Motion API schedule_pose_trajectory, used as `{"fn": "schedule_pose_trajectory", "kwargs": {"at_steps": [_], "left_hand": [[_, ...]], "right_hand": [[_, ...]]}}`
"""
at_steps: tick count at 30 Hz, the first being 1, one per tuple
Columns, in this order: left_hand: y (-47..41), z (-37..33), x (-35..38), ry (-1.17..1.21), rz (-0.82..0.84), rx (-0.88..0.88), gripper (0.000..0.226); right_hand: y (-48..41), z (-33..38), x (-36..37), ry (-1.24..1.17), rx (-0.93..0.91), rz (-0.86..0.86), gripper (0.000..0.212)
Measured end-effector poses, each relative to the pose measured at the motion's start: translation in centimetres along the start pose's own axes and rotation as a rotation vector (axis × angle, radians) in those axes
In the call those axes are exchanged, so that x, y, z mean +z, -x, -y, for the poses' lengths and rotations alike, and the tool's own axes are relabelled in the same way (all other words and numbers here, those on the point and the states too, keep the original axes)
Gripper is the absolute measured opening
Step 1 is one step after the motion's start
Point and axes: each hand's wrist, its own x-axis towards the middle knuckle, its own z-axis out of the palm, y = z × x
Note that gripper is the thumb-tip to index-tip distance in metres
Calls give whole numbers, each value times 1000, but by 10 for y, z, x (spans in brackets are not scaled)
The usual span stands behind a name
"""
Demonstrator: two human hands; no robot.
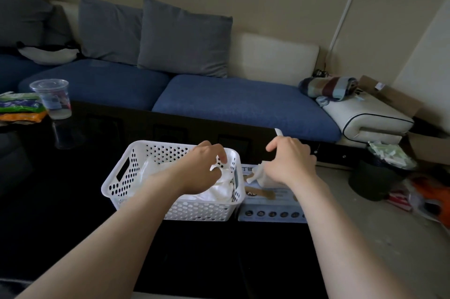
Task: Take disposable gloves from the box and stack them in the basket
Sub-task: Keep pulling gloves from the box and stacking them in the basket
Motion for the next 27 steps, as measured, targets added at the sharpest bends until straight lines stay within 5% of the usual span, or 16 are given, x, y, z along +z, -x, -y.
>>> {"fn": "schedule_pose_trajectory", "kwargs": {"at_steps": [4,8,12,19,27], "left_hand": [[-9,-21,14,-3,-60,77,28],[-17,-42,29,-41,-110,73,37],[-29,-60,47,-86,-116,42,38],[-40,-70,62,-35,-185,12,32],[-42,-77,65,7,-189,0,20]], "right_hand": [[-3,-25,-1,-23,48,39,49],[-2,-42,1,-111,-41,9,15],[-3,-60,3,-219,-157,-46,5],[-8,-73,7,-397,-359,-181,20],[-16,-74,8,-600,-305,-375,25]]}}
